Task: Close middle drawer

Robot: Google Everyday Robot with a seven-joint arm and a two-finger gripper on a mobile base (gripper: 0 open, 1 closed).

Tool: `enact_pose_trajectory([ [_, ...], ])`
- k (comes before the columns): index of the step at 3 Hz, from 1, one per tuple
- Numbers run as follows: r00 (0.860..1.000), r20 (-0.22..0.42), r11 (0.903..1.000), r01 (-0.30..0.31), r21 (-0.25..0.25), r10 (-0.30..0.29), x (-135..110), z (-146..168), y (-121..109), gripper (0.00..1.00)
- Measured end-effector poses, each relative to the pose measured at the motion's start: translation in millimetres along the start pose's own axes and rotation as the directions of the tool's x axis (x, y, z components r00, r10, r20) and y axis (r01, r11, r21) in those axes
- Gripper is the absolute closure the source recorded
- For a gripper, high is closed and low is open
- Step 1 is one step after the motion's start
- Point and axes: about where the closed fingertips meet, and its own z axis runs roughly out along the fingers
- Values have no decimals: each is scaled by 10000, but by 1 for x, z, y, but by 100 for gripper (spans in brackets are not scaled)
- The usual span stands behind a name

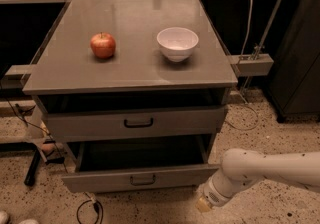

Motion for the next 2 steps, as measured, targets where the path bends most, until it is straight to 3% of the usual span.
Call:
enact_pose_trajectory([
  [1,9995,310,9999,-15,164,10,-24,-2,-16,100],
  [2,9980,637,9995,-69,316,48,-51,-2,-33,100],
])
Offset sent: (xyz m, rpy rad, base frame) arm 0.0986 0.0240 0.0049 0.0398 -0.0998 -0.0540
